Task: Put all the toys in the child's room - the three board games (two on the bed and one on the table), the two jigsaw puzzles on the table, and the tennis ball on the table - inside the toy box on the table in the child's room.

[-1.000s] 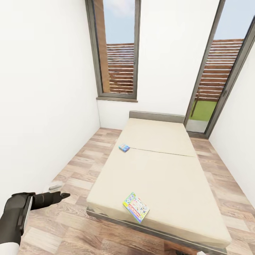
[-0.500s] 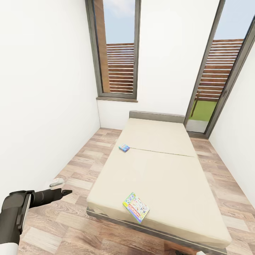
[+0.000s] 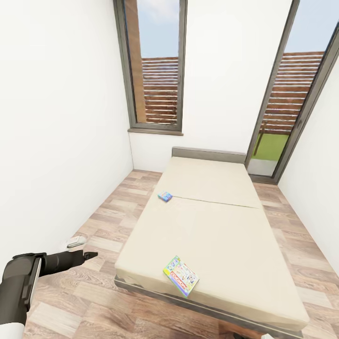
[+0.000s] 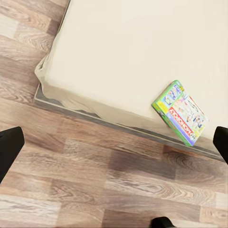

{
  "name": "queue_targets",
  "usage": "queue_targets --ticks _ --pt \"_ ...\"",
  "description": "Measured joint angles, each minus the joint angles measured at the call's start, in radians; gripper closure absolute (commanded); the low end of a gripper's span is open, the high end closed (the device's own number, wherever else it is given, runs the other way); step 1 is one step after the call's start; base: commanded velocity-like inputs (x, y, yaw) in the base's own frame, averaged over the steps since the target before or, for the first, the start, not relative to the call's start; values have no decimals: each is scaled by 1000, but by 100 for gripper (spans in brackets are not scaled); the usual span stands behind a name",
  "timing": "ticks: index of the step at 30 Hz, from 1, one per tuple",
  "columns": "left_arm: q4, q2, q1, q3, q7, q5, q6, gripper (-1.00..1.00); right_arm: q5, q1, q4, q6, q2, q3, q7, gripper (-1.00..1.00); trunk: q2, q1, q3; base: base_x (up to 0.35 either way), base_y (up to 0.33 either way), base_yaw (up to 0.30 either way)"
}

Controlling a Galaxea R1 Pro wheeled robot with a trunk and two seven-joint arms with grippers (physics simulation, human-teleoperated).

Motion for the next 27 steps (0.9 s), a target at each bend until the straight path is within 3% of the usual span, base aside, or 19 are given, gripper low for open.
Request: queue_targets --ticks 8,17,27 --pt "0 0 0 0 -53 0 9 -100 -16 0 0 6 -3 -3 43 -100 -56 31 -25 0 0 0" --pt "0 -6 0 -6 -160 -2 21 -100 -122 0 0 9 -14 -3 185 -100 -119 65 -54 0 0 0" --pt "0 -20 0 -20 -183 0 23 -100 -137 0 66 -2 -14 -1 209 -100 -190 104 -85 0 0 0"
